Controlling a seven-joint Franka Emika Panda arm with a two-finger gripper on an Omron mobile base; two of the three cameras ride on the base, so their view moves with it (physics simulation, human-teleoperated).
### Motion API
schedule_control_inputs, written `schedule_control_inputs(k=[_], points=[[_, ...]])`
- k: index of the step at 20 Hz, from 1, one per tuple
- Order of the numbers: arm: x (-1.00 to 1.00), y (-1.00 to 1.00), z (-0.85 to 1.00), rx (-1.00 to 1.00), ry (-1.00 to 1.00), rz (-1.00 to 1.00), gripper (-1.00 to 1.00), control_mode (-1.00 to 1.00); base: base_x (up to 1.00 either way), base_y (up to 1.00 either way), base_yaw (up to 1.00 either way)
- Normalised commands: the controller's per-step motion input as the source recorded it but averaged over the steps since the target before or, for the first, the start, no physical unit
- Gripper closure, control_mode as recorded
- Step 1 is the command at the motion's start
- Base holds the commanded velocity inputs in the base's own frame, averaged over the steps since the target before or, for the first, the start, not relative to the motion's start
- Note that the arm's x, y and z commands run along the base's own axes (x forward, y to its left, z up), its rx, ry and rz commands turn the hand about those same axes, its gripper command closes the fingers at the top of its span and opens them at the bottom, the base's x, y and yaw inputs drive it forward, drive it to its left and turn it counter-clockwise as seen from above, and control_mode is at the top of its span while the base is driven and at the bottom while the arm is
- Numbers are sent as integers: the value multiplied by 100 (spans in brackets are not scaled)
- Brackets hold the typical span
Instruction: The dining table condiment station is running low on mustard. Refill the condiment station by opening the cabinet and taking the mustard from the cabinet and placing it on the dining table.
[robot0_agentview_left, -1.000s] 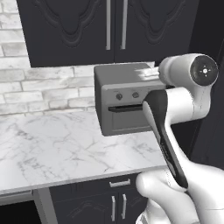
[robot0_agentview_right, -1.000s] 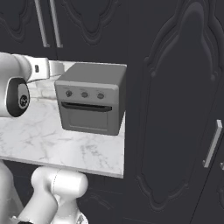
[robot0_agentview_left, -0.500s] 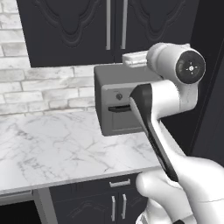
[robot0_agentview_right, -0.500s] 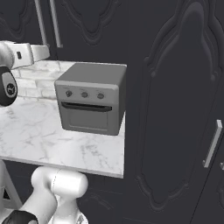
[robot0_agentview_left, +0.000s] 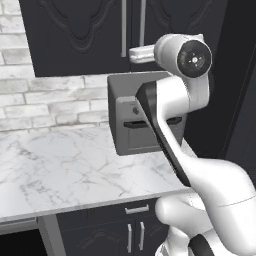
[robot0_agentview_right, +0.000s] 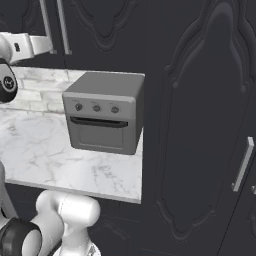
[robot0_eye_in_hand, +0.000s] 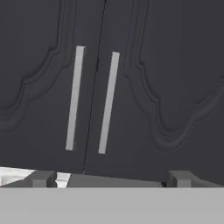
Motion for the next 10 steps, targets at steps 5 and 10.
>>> schedule_control_inputs(k=[5, 10], points=[[59, 1, 17, 0, -6, 0, -100, -100, 0, 0, 0], [40, 1, 8, 0, -3, 0, -100, -100, 0, 0, 0]])
